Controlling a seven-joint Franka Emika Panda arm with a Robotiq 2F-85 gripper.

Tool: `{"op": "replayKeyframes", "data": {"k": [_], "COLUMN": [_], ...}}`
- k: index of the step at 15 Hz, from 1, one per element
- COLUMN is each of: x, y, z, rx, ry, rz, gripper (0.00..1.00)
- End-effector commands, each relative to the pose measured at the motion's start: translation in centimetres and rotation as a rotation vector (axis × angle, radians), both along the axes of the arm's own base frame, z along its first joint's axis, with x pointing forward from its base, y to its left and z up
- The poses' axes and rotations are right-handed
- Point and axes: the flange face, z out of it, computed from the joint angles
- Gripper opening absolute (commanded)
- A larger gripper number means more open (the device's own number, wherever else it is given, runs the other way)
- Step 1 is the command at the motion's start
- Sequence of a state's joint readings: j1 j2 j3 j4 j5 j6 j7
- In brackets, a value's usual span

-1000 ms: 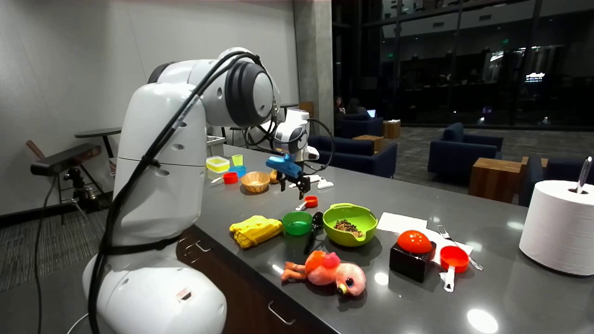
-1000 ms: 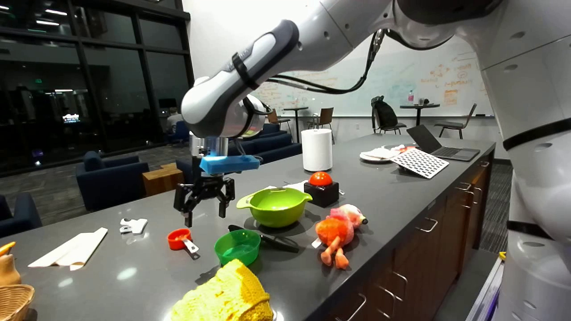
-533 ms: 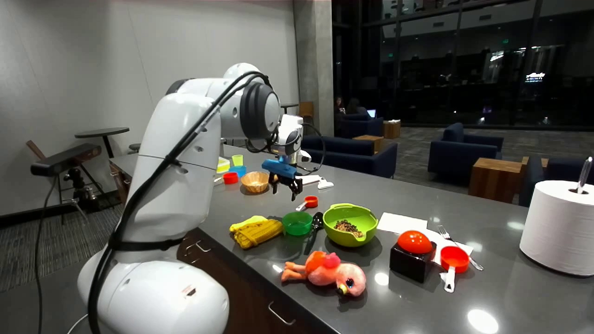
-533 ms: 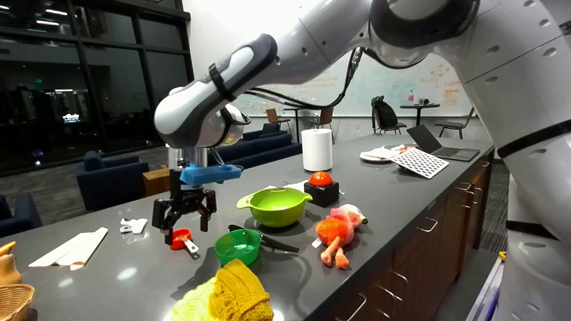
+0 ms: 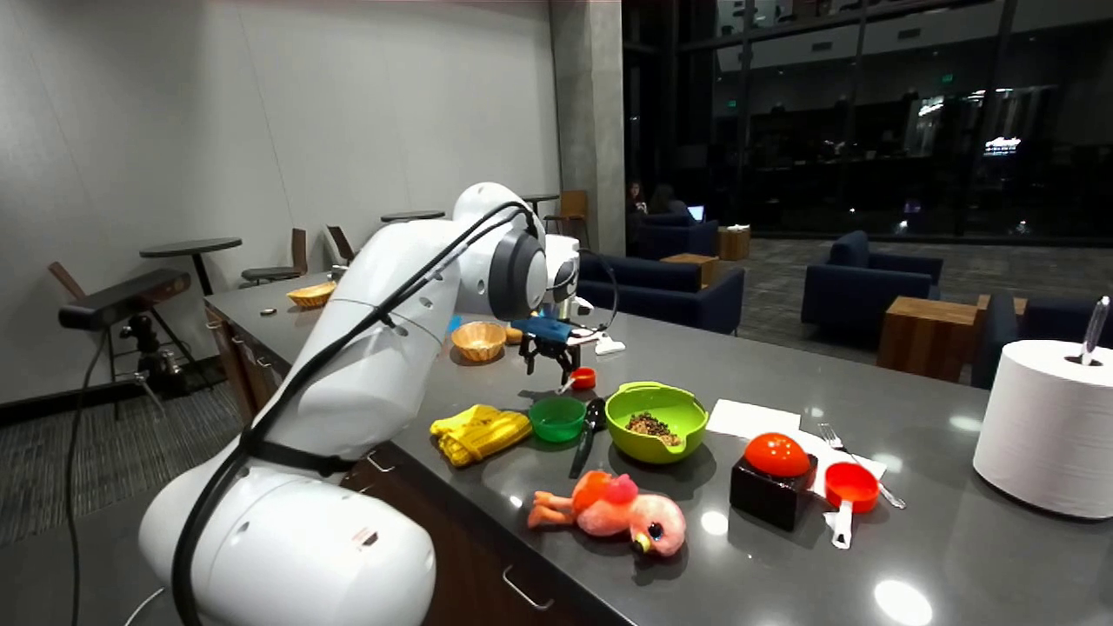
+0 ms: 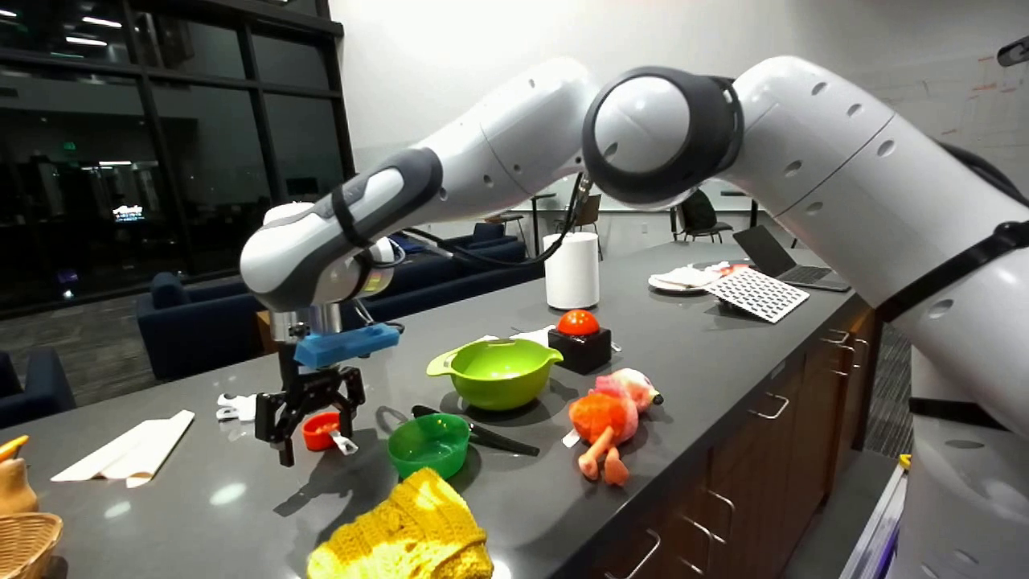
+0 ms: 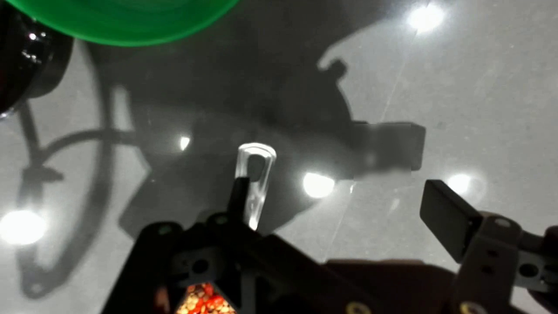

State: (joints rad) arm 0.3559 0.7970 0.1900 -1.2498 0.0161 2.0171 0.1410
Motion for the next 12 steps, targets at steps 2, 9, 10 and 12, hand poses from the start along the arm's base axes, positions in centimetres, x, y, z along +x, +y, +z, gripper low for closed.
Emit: {"op": "replayKeyframes", "data": {"k": [2, 9, 10, 12], "x": [1.8, 2.5, 2.7, 3.1], "y": [0.7, 0.5, 0.2, -0.3], "z": [0.1, 0.2, 0.0, -0.5], "rx": [-0.092, -0.12, -0.116, -0.111], "ry": [0.04, 0.085, 0.083, 0.077], "rz": [0.016, 0.032, 0.028, 0.022], "gripper": [1.0, 1.0, 1.0, 1.0]}}
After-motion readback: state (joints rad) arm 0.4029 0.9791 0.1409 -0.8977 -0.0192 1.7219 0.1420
